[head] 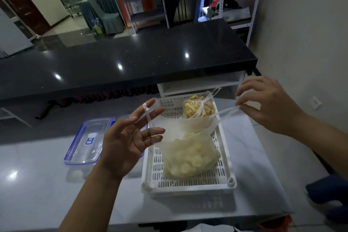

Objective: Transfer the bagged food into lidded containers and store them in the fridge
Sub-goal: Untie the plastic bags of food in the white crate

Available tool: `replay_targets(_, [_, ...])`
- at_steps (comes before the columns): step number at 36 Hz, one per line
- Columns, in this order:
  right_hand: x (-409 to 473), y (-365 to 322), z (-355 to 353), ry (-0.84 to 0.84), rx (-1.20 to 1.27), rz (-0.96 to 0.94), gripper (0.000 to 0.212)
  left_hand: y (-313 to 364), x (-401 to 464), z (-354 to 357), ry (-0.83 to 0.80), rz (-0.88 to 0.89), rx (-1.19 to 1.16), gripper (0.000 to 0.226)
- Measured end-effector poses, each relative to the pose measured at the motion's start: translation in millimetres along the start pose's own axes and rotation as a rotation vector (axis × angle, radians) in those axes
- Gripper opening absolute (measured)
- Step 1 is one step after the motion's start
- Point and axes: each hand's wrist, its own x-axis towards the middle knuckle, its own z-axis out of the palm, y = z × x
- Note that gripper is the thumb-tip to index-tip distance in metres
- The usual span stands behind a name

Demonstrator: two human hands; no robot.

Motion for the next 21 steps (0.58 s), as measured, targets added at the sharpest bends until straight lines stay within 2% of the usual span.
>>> replay_targets(2, [4.3,-11.6,-0.1,-0.01,0.325,0.248,0.017,0.0,0.2,2.5,-0.001,0.004,0.013,0.079])
replay_targets(5, [13.8,-23.5,-0.9,-0.203,0.818,0.553,0.025,0.6,1.4,7.7,-0.014,0.011,0.029,0.078])
replay_targets(9, [23.9,-23.8,-5.9,-0.323,1.243,0.79,0.019,1.7,3.9,9.7,-0.017,0.024,0.022,0.076])
replay_targets(12, [24.9,-23.6,-11.4,-0.383,1.506,0.882,0.021,1.3,4.3,6.8,0.004,0.047,-0.014,0.062])
replay_targets(14, [25.0,-23.6,-10.7,-0.38,1.541,0.905,0.026,0.8,3.7,3.3,0.034,0.056,-0.028,0.058])
replay_targets(16, [25.5,-25.0,-10.1,-0.328,1.431,0.849,0.023,0.6,3.3,1.3,0.044,0.053,-0.029,0.058])
replay_targets(18, [25.0,-24.9,-11.0,-0.321,1.224,0.704,0.017,0.3,3.1,0.7,0.043,0.042,-0.022,0.057])
replay_targets(20, [23.2,-21.1,-12.7,-0.365,0.999,0.563,0.02,0.4,2.9,0.0,0.037,0.032,-0.009,0.057])
replay_targets(21, [21.7,-15.9,-11.7,-0.346,0.778,0.472,0.023,0.6,2.7,-0.9,0.034,0.029,-0.002,0.056])
